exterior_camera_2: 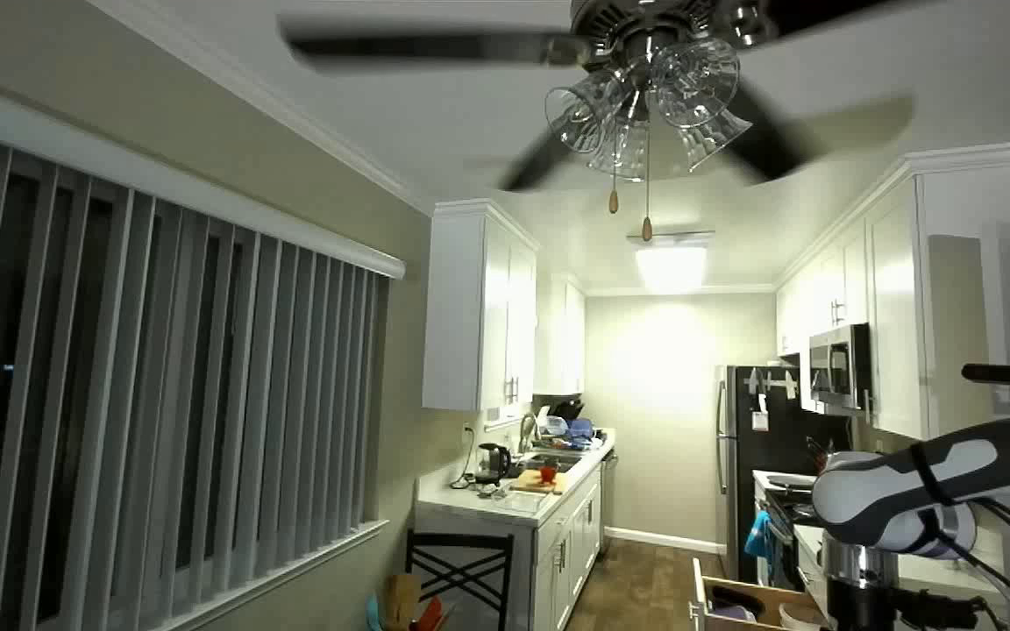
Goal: Turn on the lights on the chandelier.
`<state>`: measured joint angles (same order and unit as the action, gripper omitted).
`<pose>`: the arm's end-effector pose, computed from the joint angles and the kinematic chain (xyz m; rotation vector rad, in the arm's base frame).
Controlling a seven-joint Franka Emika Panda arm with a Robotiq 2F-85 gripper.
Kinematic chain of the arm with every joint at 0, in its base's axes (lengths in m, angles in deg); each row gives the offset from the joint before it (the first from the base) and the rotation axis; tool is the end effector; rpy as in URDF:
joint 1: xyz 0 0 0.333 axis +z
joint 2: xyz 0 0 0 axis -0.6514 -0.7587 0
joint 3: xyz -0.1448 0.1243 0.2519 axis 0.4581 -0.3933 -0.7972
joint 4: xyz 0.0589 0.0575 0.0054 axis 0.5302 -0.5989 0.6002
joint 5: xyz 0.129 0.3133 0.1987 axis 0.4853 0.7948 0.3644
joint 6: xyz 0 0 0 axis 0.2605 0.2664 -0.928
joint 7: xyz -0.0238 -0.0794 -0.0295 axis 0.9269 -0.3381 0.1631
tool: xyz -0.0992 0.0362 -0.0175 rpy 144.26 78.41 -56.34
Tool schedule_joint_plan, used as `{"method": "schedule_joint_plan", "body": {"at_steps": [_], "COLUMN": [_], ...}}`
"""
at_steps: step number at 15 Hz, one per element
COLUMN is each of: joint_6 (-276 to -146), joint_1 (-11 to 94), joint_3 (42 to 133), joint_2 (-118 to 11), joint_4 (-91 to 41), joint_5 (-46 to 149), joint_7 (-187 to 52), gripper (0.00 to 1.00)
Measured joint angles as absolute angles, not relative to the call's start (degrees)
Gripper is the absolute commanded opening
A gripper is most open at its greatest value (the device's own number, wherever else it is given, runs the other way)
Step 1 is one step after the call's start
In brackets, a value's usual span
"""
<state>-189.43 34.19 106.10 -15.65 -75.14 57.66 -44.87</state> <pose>0.3580 -0.1924 0.3996 -2.8934 0.2457 0.1172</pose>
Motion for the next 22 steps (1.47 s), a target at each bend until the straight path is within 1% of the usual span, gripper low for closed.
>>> {"method": "schedule_joint_plan", "body": {"at_steps": [5,6,12,18,22], "joint_6": [-189.7,-191.4,-207.5,-226.0,-233.4], "joint_1": [34.1,34.2,38.0,41.8,45.2], "joint_3": [105.9,105.3,98.8,99.0,99.0], "joint_2": [-15.6,-15.6,-15.4,-15.0,-10.8], "joint_4": [-75.1,-75.1,-72.5,-72.0,-72.3], "joint_5": [57.7,57.9,61.6,68.3,68.8], "joint_7": [-44.9,-44.8,-44.5,-40.6,-38.1], "gripper": [1.00,1.00,1.00,1.00,1.00]}}
